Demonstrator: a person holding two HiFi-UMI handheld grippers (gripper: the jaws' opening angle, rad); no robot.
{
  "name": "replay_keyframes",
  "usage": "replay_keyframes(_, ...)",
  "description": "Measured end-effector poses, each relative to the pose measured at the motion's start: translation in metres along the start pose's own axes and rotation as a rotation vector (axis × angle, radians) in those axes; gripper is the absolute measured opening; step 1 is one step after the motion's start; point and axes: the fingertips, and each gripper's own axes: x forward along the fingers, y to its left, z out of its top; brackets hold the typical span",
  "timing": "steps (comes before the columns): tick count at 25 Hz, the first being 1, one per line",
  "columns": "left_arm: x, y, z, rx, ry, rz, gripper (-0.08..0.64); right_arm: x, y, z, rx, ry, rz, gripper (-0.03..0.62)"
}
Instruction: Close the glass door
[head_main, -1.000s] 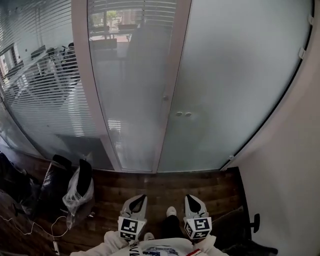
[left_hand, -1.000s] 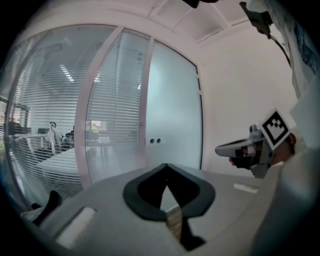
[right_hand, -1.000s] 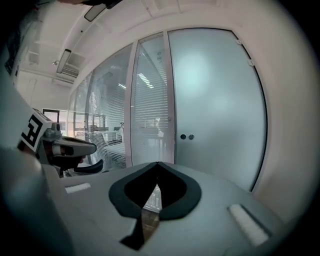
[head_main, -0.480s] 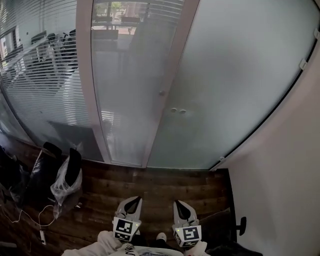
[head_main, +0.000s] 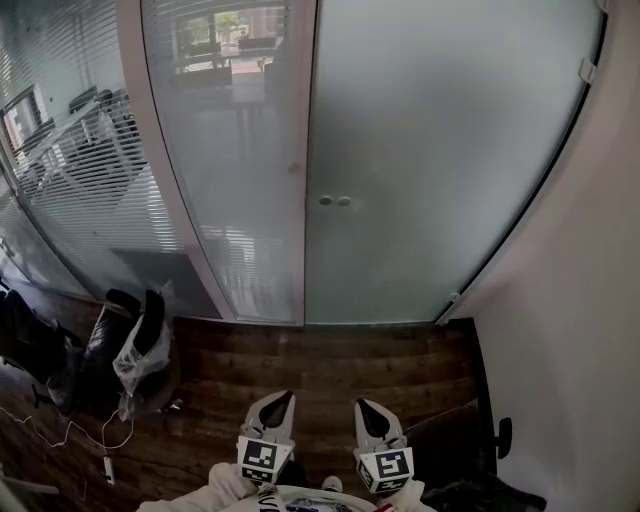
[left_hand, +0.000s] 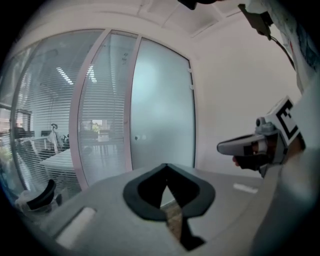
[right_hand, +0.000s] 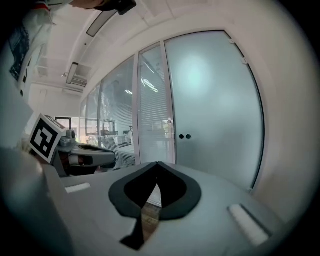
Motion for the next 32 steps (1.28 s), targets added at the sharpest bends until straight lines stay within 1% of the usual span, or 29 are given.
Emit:
replay_keyframes(4,-0.009,-0.039,0.018,0.047,-0.027,0.010,0.003,-0.035,-0.020,0.008,0.034,-0.049,0.010,0.006)
replay_keyframes(9,-0.022,-0.072,0.030,0.073,-0.045,0.041,0.003,-0.068,-0.039,0.018,-0.005,-0.107,-0.002,0.006)
replay_keyframes(17,-0.048,-0.112,0.018,0.082,-0.021,0.064,0.003,-0.110,-0.042,0.005,0.016,-0.122,0.040,0.006)
replay_keyframes(21,-0.058,-0.123,0.014,0.089,0.006,0.055,0.003,-0.121,-0.037,-0.001,0.050,-0.114,0.043,0.006)
replay_keyframes(26,-0.061,-0.121,0.018,0.104,0.008,0.056,0.003,-0.122,-0.033,-0.007,0.062,-0.101,0.046,0.006)
replay_keyframes(32,-0.067,-0.119,0.002,0.090,0.042,0.045,0.003,-0.122,-0.019,-0.024,0.059,-0.052,0.060,0.006)
